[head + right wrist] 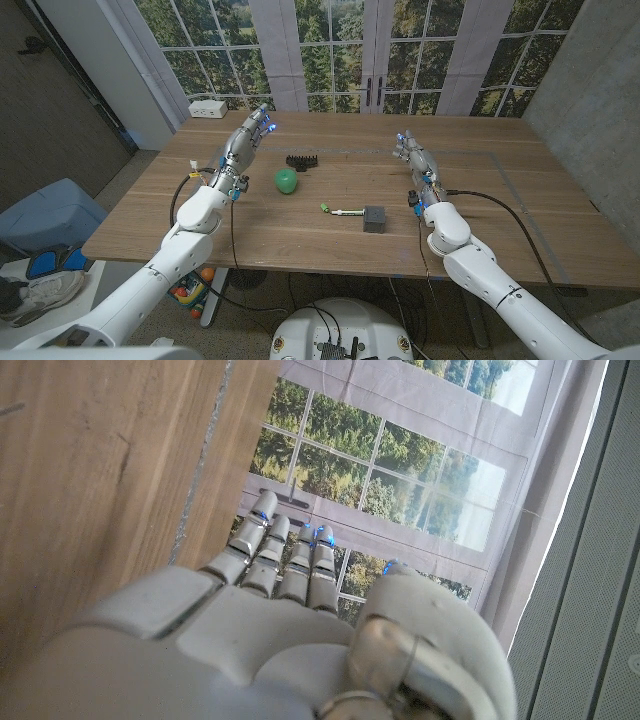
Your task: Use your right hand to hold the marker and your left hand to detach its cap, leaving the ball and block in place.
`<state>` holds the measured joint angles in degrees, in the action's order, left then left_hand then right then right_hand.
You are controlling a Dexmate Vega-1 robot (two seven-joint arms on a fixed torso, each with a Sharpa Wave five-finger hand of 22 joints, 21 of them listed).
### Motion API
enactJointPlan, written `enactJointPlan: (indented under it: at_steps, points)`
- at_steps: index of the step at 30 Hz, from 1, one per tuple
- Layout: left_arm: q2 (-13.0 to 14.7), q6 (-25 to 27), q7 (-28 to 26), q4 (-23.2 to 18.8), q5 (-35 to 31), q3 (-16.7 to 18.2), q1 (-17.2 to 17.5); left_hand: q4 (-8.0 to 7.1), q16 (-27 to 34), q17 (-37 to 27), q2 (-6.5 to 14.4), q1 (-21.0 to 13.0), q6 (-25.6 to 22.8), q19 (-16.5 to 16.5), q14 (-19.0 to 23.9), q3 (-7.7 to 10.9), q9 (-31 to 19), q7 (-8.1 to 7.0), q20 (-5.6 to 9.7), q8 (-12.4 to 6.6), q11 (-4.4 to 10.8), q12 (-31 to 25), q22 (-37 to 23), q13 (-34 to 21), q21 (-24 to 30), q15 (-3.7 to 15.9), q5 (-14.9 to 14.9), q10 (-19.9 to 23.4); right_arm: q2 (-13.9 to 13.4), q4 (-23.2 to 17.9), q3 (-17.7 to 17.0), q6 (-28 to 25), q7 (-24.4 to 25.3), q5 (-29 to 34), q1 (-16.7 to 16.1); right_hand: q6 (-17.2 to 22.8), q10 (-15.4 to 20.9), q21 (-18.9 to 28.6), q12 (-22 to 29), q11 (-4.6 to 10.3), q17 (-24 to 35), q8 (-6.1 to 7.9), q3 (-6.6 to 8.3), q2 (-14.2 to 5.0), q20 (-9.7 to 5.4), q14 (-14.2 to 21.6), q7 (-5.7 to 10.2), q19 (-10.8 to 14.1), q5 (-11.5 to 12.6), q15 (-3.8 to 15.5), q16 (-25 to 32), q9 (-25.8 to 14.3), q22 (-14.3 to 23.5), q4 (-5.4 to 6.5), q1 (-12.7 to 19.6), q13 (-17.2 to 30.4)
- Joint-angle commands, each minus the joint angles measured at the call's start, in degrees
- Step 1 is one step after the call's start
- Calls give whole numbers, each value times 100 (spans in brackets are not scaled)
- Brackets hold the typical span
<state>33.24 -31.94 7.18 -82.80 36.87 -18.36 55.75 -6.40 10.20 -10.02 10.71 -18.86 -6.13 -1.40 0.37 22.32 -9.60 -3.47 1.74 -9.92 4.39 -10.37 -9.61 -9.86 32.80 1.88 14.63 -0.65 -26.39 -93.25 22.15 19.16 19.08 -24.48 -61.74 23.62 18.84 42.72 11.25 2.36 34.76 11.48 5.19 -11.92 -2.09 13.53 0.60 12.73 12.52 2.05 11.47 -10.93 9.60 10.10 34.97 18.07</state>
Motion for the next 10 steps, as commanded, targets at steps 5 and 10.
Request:
enactJointPlan:
  at_steps: [5,10]
  points:
    - [-131,305,-172,103,355,207,91,-9,6,-2,46,54,82,51,-86,120,-16,65,310,13,-38,20,-13,1,-56,265,53,-97,562,780,-403,1110,-530,-962,23,51,81,-42,22,-75,-54,7,163,-18,-315,42,-94,97,29,405,25,-10,2,-11,-76,-29]
    - [-181,267,-244,251,317,260,33,-11,7,-1,37,64,101,58,-93,146,-15,65,321,12,-36,15,-12,2,-69,265,58,-105,958,1600,-551,2326,-1771,-1729,153,126,104,-83,25,-104,-97,28,232,4,-333,21,-116,76,20,411,13,-8,-3,-17,-129,-59]
